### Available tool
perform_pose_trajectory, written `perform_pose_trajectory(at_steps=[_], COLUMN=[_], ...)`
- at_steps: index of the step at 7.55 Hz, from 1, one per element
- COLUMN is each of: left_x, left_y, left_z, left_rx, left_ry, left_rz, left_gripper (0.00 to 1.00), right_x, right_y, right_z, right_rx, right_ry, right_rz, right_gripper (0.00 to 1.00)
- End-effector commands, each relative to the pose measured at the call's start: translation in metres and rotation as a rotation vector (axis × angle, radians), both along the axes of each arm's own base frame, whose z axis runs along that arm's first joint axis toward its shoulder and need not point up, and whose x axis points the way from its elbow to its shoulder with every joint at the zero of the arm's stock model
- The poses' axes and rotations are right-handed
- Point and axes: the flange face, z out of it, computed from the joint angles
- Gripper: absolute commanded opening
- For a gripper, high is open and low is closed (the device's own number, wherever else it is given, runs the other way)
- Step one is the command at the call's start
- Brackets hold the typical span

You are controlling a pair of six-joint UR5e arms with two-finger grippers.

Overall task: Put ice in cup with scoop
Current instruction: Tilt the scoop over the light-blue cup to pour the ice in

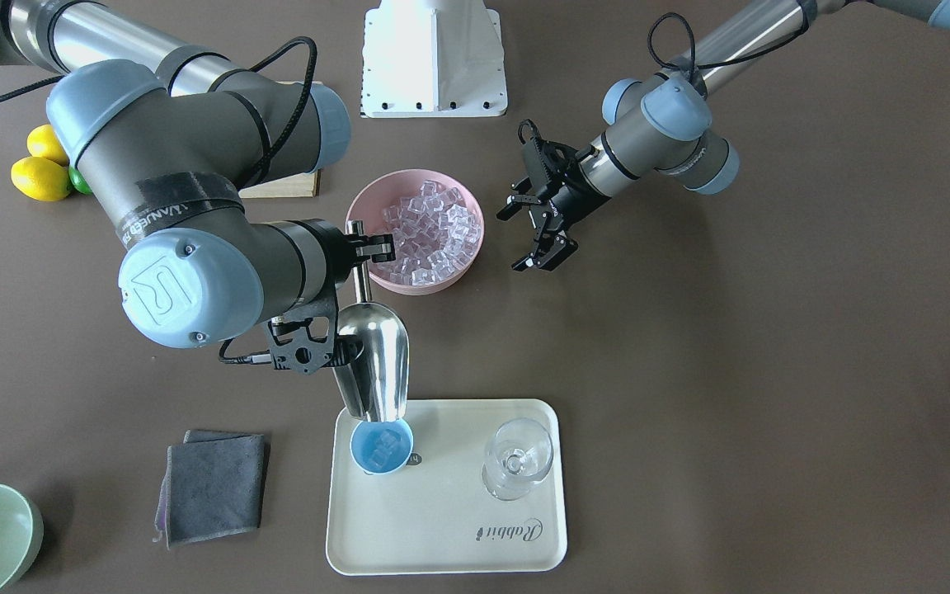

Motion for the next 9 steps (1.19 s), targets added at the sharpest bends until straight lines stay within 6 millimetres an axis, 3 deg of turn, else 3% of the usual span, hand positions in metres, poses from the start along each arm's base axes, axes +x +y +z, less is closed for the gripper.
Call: perform_pose_trajectory(at_steps=[1,4,6,8,9], left_x=[0.0,-0.002,-0.003,-0.003,-0.003], left_y=[0.0,-0.002,-0.004,-0.004,-0.004], left_z=[0.0,-0.001,-0.001,-0.002,-0.002], left_rx=[0.0,0.001,0.0,0.002,0.002], left_ry=[0.0,0.001,0.0,0.003,0.003], left_rz=[0.0,-0.005,-0.008,-0.008,-0.008], left_gripper=[0.98,0.98,0.98,0.98,0.98], right_x=[0.0,0.029,0.073,0.113,0.119], right_y=[0.0,0.027,0.067,0.073,0.071], right_z=[0.001,-0.021,-0.004,0.018,0.028], right_rx=[-0.002,0.128,0.274,0.303,0.319], right_ry=[0.001,-0.004,0.014,0.039,0.07], right_rz=[0.0,0.016,0.042,0.088,0.098], right_gripper=[0.0,0.0,0.0,0.0,0.0])
